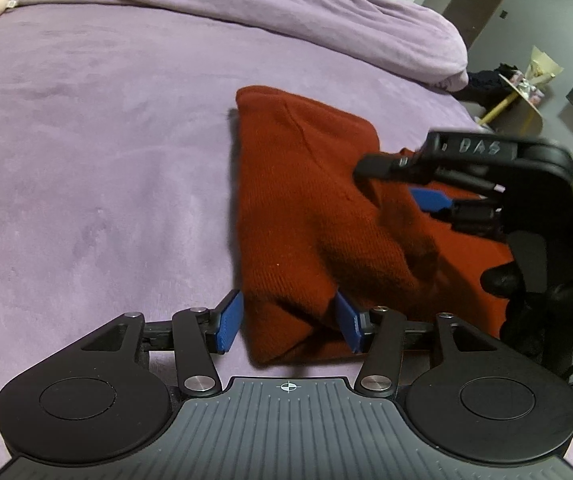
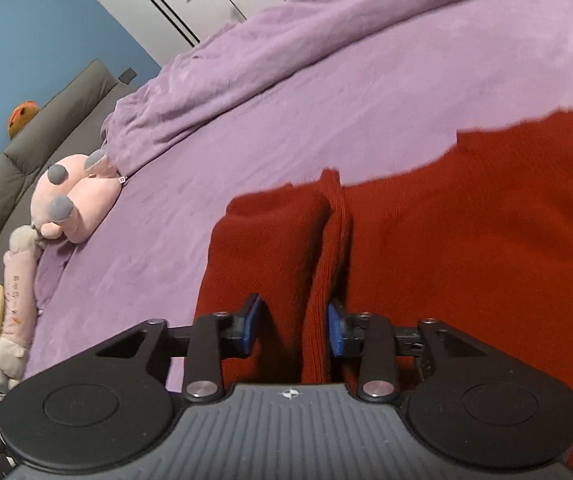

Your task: Fold small clothes

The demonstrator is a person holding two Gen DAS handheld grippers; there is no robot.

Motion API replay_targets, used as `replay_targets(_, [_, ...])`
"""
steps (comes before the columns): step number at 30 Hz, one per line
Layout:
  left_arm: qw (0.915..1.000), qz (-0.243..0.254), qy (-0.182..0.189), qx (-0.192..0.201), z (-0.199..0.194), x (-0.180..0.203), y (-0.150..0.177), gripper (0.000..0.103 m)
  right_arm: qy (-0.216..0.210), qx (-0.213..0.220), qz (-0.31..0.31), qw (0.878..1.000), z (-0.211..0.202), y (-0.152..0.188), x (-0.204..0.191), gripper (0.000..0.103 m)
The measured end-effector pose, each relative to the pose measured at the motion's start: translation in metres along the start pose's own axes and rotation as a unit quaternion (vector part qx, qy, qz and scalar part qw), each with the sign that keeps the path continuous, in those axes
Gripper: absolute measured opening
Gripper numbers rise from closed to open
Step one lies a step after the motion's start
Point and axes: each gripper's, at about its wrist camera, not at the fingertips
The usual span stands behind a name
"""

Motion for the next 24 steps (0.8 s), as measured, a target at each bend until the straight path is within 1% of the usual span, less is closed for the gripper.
replay_targets(2, [1.0000, -0.006, 0.002, 0.000, 0.000, -0.002, -0.002, 0.056, 0.014, 0.012, -0.007, 1.000, -0.003, -0.002, -0.005, 0.043])
replay_targets(4, [1.0000, -0.007, 0.003, -0.001, -0.001, -0.003, -0.002, 0.057, 0.025, 0.034, -0.006, 0.999, -0.009, -0.004, -0.007, 0.043])
replay_targets(6, [1.0000, -0.005, 0.003, -0.002, -0.002, -0.004, -0.001, 0.058, 0.015, 0.048, -0.003, 0.999, -0.015, -0.005, -0.007, 0.043])
replay_targets(8, [1.0000, -0.005, 0.000, -0.004, -0.001, -0.005, 0.000, 0.060, 0.011, 0.040, -0.007, 0.999, -0.014, -0.006, -0.009, 0.043])
replay_targets(10, [0.9999, -0.011, -0.001, -0.004, 0.000, -0.005, 0.001, 0.060, 0.015, 0.022, -0.018, 0.999, -0.005, -0.005, -0.012, 0.043])
replay_targets(12, [0.9999, -0.015, -0.002, -0.004, -0.001, -0.005, 0.001, 0.061, 0.003, -0.001, -0.015, 1.000, 0.006, -0.002, -0.012, 0.044])
replay_targets(14, [0.9999, -0.014, -0.005, -0.006, -0.001, -0.005, 0.002, 0.064, 0.007, -0.015, -0.012, 1.000, 0.017, 0.000, -0.011, 0.042])
replay_targets(15, [0.9998, -0.014, -0.007, -0.009, -0.001, -0.005, 0.002, 0.066, 0.008, -0.019, -0.010, 1.000, 0.022, 0.000, -0.010, 0.036])
replay_targets(16, [0.9998, -0.015, -0.009, -0.010, -0.001, -0.006, 0.001, 0.066, 0.004, -0.019, -0.010, 1.000, 0.025, 0.001, -0.009, 0.026])
replay_targets(17, [0.9998, -0.017, -0.009, -0.010, -0.001, -0.006, 0.001, 0.067, 0.002, -0.015, -0.016, 1.000, 0.025, 0.002, -0.010, 0.019])
replay_targets(18, [0.9997, -0.020, -0.010, -0.011, -0.002, -0.006, 0.002, 0.067, 0.008, -0.004, -0.034, 0.999, 0.022, 0.002, -0.013, 0.007])
replay_targets(20, [0.9995, -0.025, -0.013, -0.016, -0.005, -0.006, 0.002, 0.067, 0.028, 0.024, -0.073, 0.997, 0.009, 0.003, -0.021, 0.007])
replay_targets(21, [0.9994, -0.026, -0.015, -0.017, -0.007, -0.005, 0.001, 0.067, 0.031, 0.041, -0.085, 0.995, 0.000, 0.002, -0.022, 0.007])
replay_targets(22, [0.9994, -0.025, -0.018, -0.016, -0.009, -0.004, 0.001, 0.067, 0.034, 0.051, -0.092, 0.994, -0.008, 0.003, -0.022, 0.007])
replay_targets(24, [0.9994, -0.026, -0.020, -0.010, -0.011, -0.004, 0.000, 0.067, 0.054, 0.059, -0.103, 0.992, -0.014, 0.007, -0.018, 0.007])
Point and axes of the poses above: each gripper's, at about its wrist camera, not at the fingertips, and z roughly the way its jaws point, x to its right, y to its underside, and after that the axes turned 9 degrees about y, right-handed
